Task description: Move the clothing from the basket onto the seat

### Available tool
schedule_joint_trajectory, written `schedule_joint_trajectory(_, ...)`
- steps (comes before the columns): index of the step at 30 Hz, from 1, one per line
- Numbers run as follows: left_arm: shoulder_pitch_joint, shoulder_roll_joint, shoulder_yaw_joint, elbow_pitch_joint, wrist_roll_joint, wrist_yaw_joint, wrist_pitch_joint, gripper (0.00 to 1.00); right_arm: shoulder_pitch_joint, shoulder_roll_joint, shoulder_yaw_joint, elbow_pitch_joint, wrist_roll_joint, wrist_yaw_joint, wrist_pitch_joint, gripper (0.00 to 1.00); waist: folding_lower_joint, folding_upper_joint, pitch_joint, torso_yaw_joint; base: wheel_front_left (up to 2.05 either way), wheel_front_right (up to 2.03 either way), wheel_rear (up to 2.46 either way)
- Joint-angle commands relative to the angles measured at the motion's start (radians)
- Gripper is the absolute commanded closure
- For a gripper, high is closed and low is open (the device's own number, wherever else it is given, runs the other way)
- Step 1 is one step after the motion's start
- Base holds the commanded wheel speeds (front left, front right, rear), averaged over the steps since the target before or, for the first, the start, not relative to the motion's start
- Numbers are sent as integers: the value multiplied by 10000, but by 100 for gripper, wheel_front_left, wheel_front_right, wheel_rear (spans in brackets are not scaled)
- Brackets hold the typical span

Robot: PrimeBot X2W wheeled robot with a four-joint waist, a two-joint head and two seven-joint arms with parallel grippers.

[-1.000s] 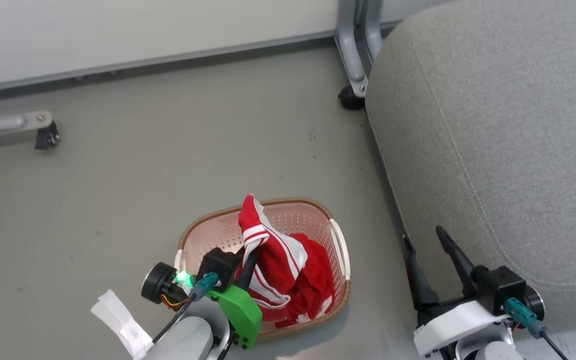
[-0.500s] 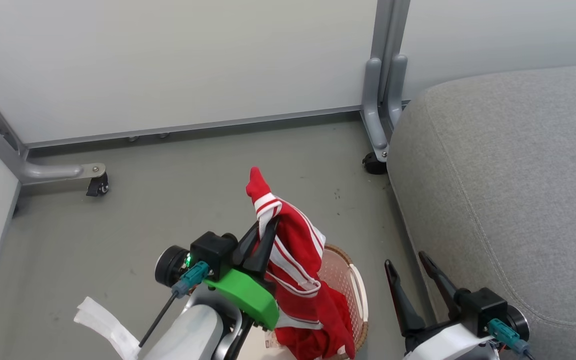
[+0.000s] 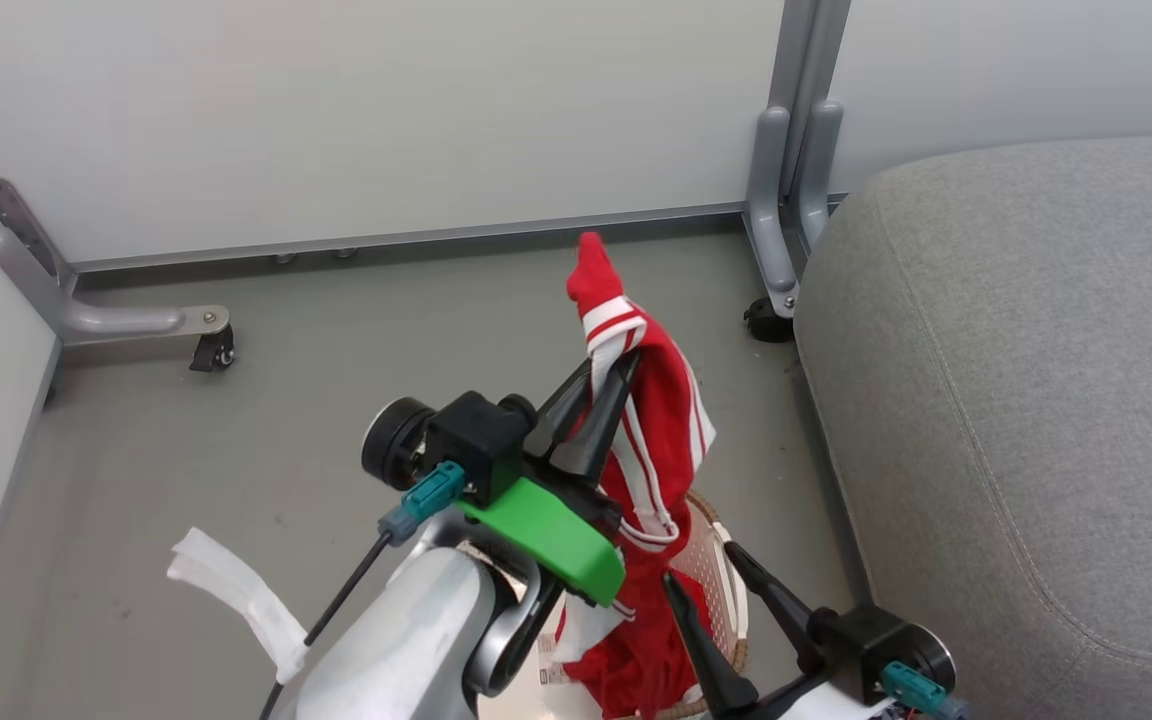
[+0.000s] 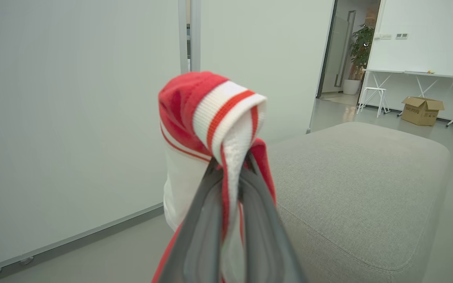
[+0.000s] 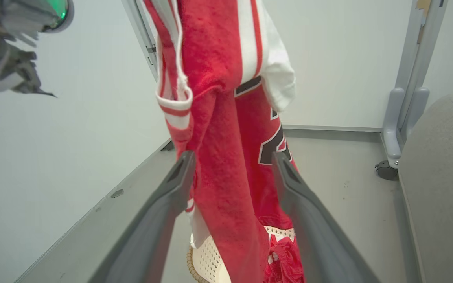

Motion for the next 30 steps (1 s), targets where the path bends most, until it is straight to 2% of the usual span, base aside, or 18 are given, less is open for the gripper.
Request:
schedule_joint_trajectory(1,-172,-5,-48,-132,15,26,66,100,-147,-54,129,51,94,-3,-31,0,1,0,11,-5,0,0,0)
schedule_joint_trajectory(6,-377,-93,-253,-480,106,97,266,100,-429,-86,547,190,361,-3,-31,0,1,0,66,-47,0,0,0)
schedule_joint_trajectory(15,-501,-202,-669,-1059,73,194,565,100,-822,-26,708,555,231,-3,-31,0,1,0,157,-44,0,0,0)
schedule_joint_trajectory(16,-512,-204,-695,-1087,79,197,590,100,-840,-25,790,607,219,-3,-31,90,1,0,169,-36,0,0,0)
schedule_joint_trajectory(17,-522,-197,-704,-1093,88,200,608,100,-854,-57,870,665,225,-3,-31,100,1,0,178,-29,0,0,0)
schedule_joint_trajectory(30,-367,81,-706,-648,84,371,573,100,-824,-221,784,462,284,-3,-31,100,1,0,370,-44,0,0,0)
